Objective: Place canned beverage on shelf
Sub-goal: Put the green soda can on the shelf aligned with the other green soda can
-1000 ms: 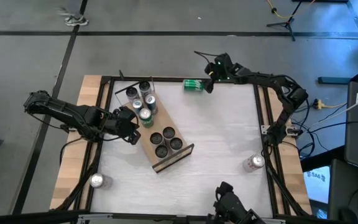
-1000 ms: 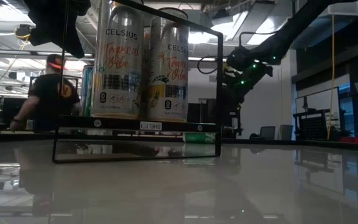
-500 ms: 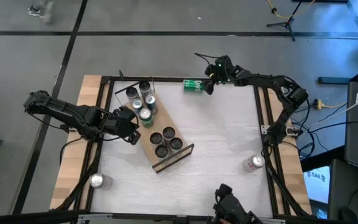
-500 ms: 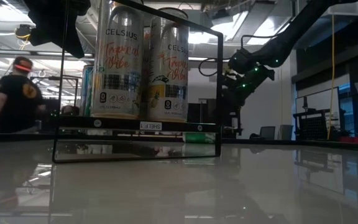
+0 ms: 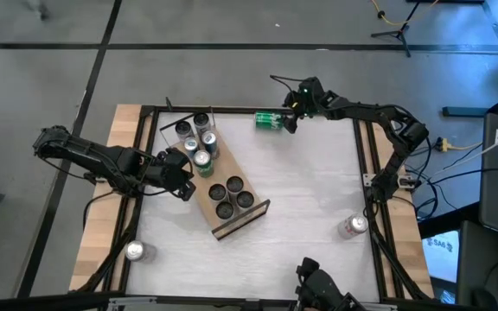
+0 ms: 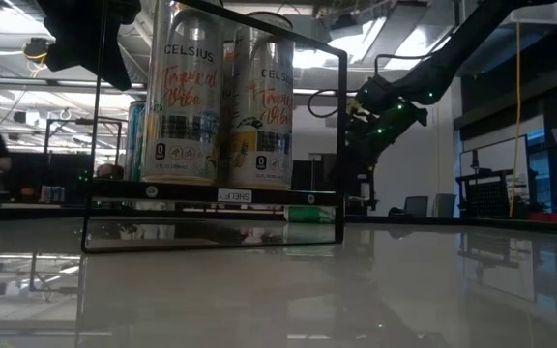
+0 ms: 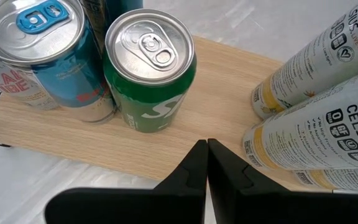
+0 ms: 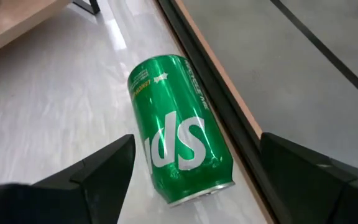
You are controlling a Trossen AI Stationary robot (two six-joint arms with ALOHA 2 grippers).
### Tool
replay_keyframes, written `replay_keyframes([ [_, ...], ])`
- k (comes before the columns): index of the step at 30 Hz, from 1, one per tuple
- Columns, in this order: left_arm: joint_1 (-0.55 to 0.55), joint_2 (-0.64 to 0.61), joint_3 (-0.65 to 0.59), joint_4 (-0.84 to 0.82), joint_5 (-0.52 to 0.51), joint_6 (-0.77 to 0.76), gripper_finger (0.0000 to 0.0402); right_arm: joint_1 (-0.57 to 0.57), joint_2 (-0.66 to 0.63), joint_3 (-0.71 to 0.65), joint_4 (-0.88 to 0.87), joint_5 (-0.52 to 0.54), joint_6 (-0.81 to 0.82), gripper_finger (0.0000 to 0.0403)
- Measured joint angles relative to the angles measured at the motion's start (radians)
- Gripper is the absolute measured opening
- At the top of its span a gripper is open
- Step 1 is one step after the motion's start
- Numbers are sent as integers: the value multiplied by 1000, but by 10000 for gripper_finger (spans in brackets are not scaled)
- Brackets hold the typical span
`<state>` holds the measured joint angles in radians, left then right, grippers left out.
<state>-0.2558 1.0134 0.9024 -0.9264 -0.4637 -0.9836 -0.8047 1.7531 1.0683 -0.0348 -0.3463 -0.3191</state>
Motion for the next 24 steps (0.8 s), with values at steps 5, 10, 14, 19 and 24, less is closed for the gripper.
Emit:
replay_keyframes([
  [5, 0, 0, 0, 0, 0, 0, 0, 0, 0, 0, -51, -30, -3, 340],
  [10, 0, 0, 0, 0, 0, 0, 0, 0, 0, 0, -104, -15, -36, 340],
  [14, 0, 0, 0, 0, 0, 0, 0, 0, 1, 0, -72, 21, -57, 340],
  [19, 0, 0, 0, 0, 0, 0, 0, -1, 30, 0, -60, 13, -57, 340],
  [24, 0, 0, 0, 0, 0, 0, 0, 0, 90, 0, -64, -5, -62, 340],
])
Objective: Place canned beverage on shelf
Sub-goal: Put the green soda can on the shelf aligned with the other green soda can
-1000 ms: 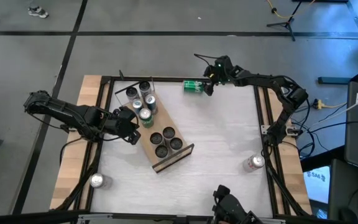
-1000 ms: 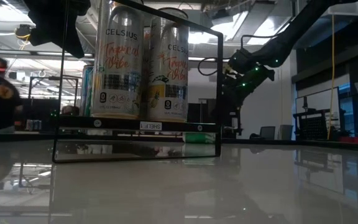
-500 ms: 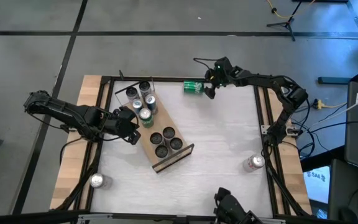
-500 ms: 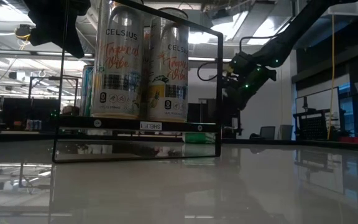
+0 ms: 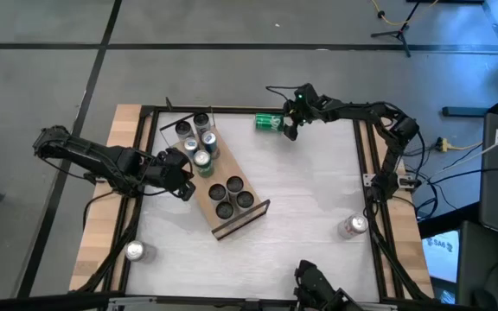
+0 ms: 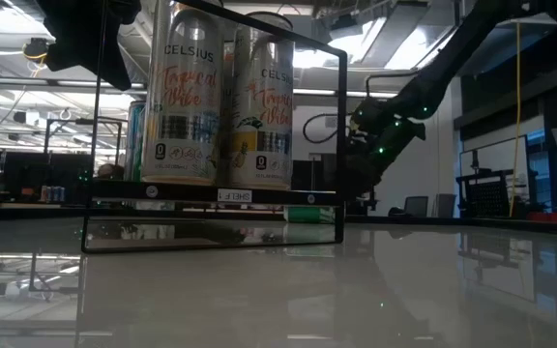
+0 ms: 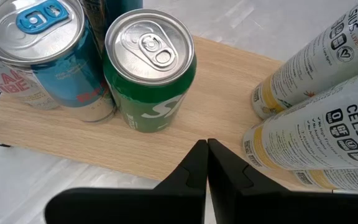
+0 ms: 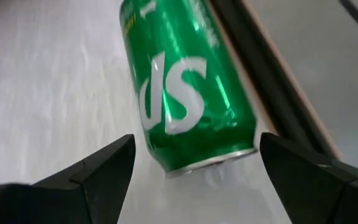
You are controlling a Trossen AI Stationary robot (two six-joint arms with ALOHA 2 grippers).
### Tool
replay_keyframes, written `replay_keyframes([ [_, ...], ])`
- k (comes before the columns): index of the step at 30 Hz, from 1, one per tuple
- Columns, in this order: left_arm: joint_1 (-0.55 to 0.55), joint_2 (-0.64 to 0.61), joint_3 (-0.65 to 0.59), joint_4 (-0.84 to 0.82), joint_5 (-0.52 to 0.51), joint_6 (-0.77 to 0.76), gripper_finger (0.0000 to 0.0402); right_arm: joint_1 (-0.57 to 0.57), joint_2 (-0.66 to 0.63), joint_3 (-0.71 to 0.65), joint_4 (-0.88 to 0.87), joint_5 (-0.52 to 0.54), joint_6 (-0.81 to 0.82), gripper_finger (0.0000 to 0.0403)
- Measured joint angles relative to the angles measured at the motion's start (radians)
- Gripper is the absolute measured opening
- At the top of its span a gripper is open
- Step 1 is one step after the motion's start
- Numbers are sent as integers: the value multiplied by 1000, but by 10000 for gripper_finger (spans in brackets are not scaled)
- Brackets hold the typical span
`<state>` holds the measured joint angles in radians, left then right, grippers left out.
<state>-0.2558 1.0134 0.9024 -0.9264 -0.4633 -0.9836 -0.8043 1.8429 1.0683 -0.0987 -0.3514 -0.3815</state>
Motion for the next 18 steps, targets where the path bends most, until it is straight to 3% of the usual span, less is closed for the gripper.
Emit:
replay_keyframes([
  [18, 0, 0, 0, 0, -25, 0, 0, 0, 58, 0, 42, -8, -42, 340],
])
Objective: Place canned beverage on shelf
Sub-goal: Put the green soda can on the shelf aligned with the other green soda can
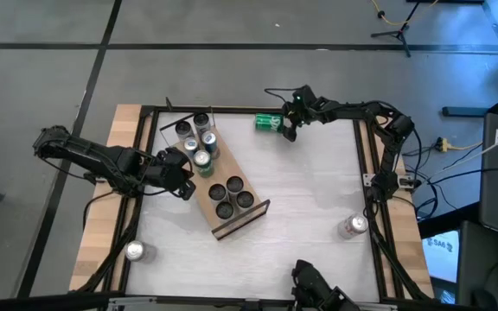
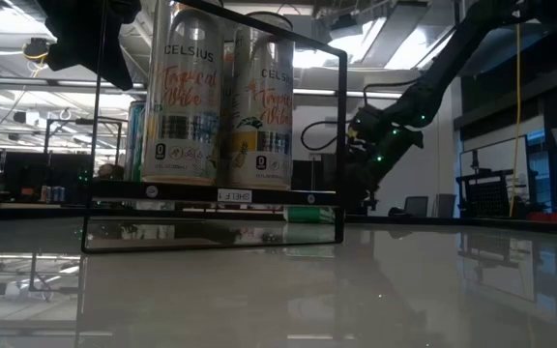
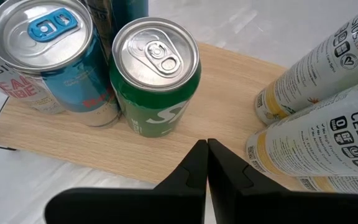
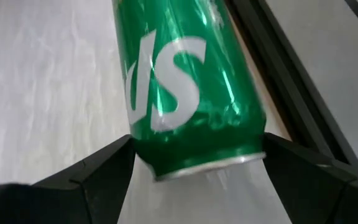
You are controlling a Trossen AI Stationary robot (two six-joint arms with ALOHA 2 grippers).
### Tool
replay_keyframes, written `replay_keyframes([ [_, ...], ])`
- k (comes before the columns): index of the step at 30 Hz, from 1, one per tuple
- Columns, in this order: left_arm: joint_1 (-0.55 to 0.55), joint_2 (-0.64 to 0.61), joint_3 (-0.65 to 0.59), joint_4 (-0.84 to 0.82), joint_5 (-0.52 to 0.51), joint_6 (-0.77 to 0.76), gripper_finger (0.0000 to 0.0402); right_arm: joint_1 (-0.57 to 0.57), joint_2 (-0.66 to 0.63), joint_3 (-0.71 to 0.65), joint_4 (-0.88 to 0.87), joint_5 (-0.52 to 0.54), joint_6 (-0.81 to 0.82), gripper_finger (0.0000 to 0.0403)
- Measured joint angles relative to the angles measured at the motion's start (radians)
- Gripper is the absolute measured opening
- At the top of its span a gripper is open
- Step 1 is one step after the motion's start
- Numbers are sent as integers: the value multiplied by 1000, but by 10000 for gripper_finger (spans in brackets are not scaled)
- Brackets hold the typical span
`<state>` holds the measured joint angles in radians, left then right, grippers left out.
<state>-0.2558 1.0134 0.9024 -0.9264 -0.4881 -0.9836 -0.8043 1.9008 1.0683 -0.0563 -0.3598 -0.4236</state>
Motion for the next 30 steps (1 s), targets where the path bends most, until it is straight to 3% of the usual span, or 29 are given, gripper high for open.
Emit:
replay_keyframes([
  [19, 0, 0, 0, 0, 0, -1, 0, 0, 0, 0, 8, -103, -19, 340],
  [30, 0, 0, 0, 0, -1, -1, 0, 68, 38, 0, 13, -58, -61, 330],
])
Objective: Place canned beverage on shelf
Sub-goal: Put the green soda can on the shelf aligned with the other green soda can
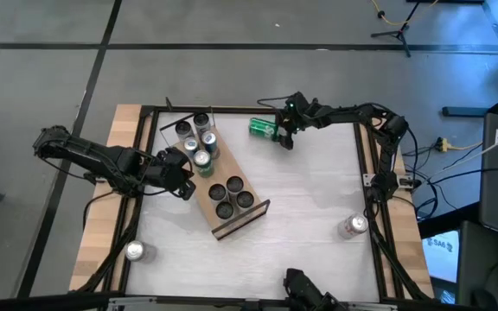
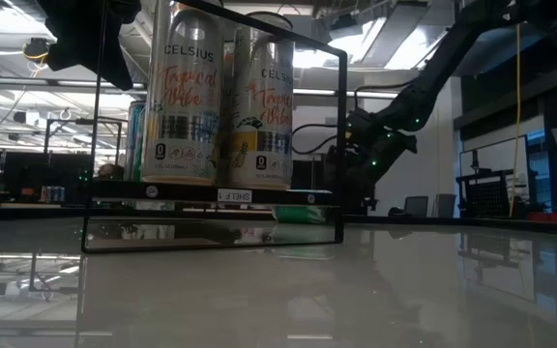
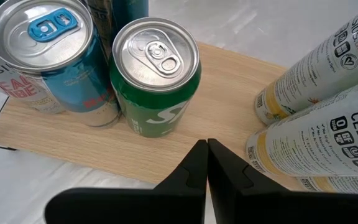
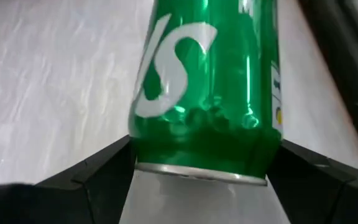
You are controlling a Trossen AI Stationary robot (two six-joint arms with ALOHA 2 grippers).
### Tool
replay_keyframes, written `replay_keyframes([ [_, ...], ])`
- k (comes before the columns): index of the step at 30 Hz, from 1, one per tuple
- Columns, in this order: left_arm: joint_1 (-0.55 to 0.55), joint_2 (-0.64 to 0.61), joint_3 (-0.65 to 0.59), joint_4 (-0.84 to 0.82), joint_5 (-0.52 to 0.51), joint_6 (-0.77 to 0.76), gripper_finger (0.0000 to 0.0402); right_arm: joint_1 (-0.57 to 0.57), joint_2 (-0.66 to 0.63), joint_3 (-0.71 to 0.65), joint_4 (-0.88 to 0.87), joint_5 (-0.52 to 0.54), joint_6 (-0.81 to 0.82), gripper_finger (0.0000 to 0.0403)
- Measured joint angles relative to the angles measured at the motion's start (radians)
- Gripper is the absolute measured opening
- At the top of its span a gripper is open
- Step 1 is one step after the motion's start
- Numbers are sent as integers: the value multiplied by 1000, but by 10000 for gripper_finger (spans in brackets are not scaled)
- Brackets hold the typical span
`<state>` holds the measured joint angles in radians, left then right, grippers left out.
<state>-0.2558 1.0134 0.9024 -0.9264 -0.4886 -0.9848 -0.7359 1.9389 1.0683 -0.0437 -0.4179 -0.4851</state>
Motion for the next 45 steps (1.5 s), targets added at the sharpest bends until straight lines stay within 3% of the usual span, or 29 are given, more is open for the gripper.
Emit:
replay_keyframes([
  [9, 0, 0, 0, 0, 0, 0, 0, 10, 3, 0, -7, 18, -18, 244],
  [15, 0, 0, 0, 0, 0, 0, 0, 11, 0, 7, -39, 60, -18, 232],
  [22, 0, 0, 0, 0, 0, 0, 0, 10, -38, 124, -378, 97, -48, 234],
  [31, 0, 0, 0, 0, 0, 1, 0, 26, -51, 360, -868, 246, -81, 238],
  [38, 0, 0, 0, 0, 0, 1, 0, 96, -52, 513, -1197, 348, -87, 235],
  [45, 0, 0, 0, 0, 0, 4, 0, 184, -53, 570, -1441, 400, -18, 236],
])
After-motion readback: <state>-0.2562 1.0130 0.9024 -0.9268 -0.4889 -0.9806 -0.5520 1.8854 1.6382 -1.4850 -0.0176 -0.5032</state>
